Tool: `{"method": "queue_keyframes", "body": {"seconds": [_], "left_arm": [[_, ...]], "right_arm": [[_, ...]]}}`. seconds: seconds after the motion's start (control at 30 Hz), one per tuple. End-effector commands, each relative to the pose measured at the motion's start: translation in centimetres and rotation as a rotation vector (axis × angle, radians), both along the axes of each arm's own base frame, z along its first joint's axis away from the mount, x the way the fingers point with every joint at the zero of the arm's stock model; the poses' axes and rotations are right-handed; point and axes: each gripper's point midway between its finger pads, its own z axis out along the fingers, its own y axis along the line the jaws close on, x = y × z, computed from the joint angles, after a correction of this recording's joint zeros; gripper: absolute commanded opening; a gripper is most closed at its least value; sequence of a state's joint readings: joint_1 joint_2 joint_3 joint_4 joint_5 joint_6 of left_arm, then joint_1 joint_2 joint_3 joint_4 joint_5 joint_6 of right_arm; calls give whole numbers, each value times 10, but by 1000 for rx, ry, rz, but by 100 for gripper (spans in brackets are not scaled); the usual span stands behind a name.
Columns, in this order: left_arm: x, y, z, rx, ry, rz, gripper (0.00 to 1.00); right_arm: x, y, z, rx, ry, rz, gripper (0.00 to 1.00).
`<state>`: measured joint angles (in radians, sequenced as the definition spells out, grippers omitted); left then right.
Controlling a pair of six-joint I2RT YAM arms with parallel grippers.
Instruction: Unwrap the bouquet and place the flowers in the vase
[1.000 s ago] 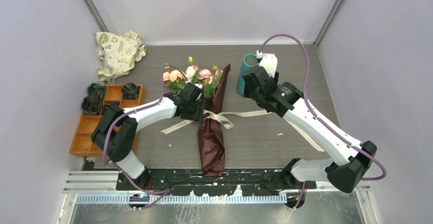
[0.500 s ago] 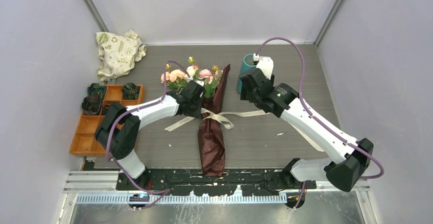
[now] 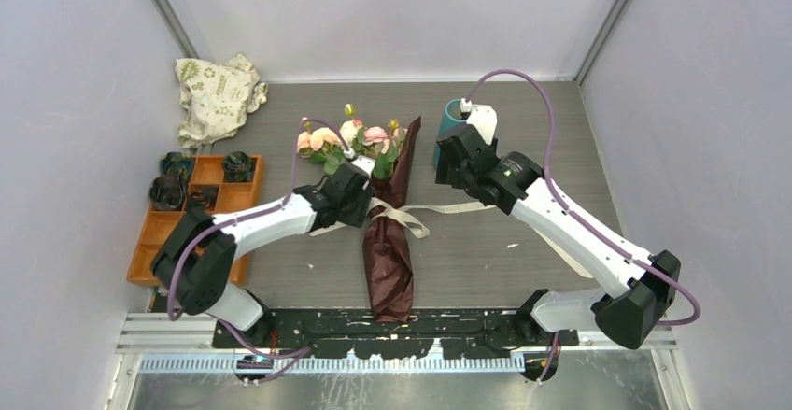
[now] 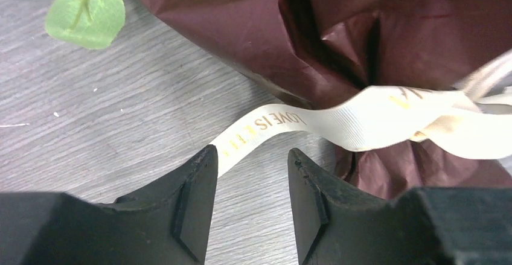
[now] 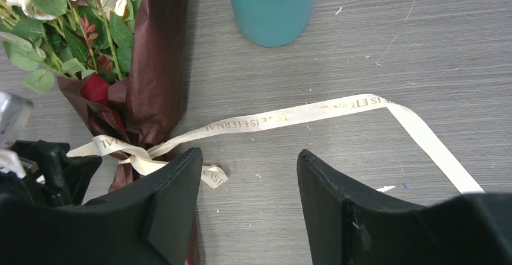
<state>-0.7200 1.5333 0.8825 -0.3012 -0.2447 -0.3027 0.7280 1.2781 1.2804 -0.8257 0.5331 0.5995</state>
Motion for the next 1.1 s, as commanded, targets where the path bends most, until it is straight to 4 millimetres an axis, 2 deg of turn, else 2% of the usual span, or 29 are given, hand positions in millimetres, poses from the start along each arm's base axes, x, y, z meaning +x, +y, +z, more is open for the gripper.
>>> {"method": "queue_keyframes", "body": {"seconds": [0.0, 0.13, 0.27, 0.67, 0.77, 0.9, 1.0, 1.07], "left_arm": [[17, -22, 51, -150, -180, -49, 48], [15, -34, 68, -221, -208, -110, 49], [17, -47, 71, -238, -195, -160, 51], [38, -82, 42, -233, -121, -219, 50], [43, -85, 41, -223, -113, -215, 42], [48, -83, 54, -216, -130, -193, 28], [50, -81, 80, -232, -163, -176, 10], [51, -80, 100, -253, -194, -165, 6]], "right_arm": [[6, 7, 10, 53, -35, -11, 64], [7, 10, 8, 60, -28, -6, 64], [7, 12, 7, 65, -26, -2, 64], [5, 7, 11, 63, -45, -4, 64], [6, 8, 11, 66, -47, -3, 64], [5, 10, 9, 76, -46, 6, 64], [4, 14, 5, 90, -37, 18, 64], [3, 19, 1, 108, -23, 35, 64]]}}
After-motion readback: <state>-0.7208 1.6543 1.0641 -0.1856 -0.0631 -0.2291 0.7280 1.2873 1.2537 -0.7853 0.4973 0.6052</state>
